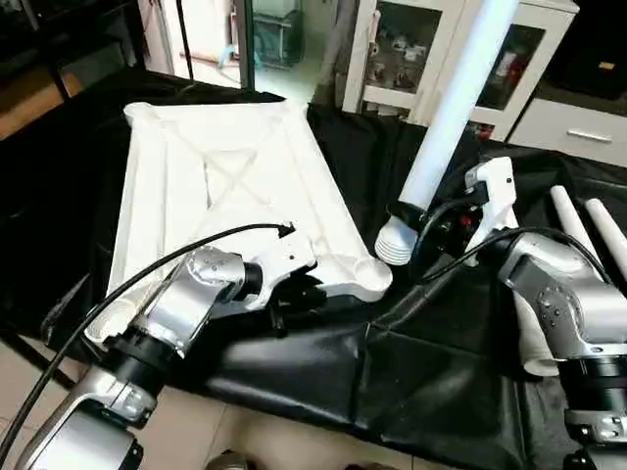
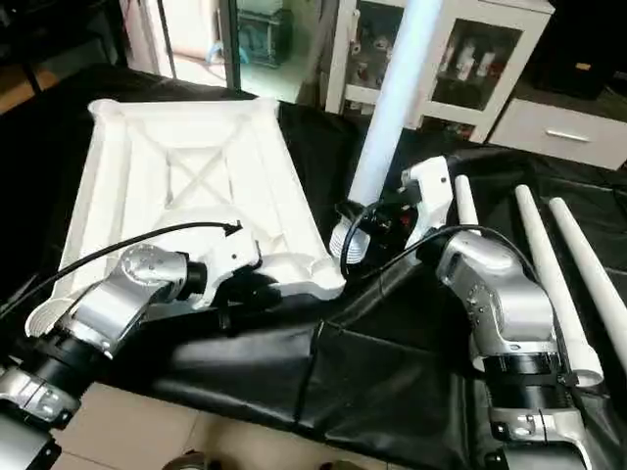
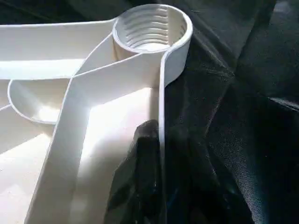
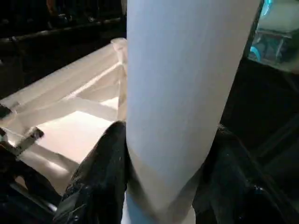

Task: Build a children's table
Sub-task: Insert table leg to table base

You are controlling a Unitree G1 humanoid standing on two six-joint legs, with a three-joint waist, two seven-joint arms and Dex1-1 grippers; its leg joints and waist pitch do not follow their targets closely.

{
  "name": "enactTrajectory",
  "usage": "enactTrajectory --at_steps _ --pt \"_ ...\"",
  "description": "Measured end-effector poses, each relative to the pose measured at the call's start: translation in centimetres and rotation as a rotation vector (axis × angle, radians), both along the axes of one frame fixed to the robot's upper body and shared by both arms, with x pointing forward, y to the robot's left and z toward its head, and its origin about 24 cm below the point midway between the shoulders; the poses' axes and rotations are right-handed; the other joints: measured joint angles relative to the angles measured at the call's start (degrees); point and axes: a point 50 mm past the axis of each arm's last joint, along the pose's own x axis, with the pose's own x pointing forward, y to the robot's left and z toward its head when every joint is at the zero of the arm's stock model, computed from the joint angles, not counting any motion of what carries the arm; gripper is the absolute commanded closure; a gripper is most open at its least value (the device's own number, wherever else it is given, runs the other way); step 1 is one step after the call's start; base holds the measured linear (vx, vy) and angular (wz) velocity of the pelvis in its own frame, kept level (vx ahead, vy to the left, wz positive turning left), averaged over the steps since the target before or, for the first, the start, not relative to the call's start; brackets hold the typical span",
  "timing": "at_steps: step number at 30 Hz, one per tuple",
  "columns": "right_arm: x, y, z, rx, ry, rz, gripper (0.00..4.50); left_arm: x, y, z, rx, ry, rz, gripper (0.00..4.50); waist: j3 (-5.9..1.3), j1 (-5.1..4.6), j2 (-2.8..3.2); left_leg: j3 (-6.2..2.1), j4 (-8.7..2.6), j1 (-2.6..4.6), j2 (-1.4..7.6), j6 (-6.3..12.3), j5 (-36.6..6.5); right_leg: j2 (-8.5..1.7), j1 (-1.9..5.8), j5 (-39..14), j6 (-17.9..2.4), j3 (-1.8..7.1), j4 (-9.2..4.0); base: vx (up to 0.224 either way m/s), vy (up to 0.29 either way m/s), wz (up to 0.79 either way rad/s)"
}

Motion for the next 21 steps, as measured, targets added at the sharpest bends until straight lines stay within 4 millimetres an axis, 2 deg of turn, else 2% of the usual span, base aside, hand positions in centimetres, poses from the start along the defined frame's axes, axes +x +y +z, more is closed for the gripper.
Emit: enactTrajectory --at_steps 6,21 --pt "-0.5 0.6 0.0 0.056 0.009 0.048 2.65 -0.2 -0.2 -0.1 -0.008 -0.017 0.004 4.5 -0.01 0.03 0.01 0.0 -0.06 -0.01 -0.01 0.0 0.0 0.0 -0.01 -0.1 0.2 0.0 -0.04 0.0 0.0 0.0" --pt "-0.9 1.3 -1.3 0.025 0.058 0.094 2.65 -0.5 -0.1 -0.2 0.031 -0.064 -0.023 4.5 0.0 0.01 0.01 0.0 -0.29 0.0 -0.05 0.0 0.0 -0.01 -0.02 -0.2 0.3 0.0 -0.19 0.0 0.0 0.0"
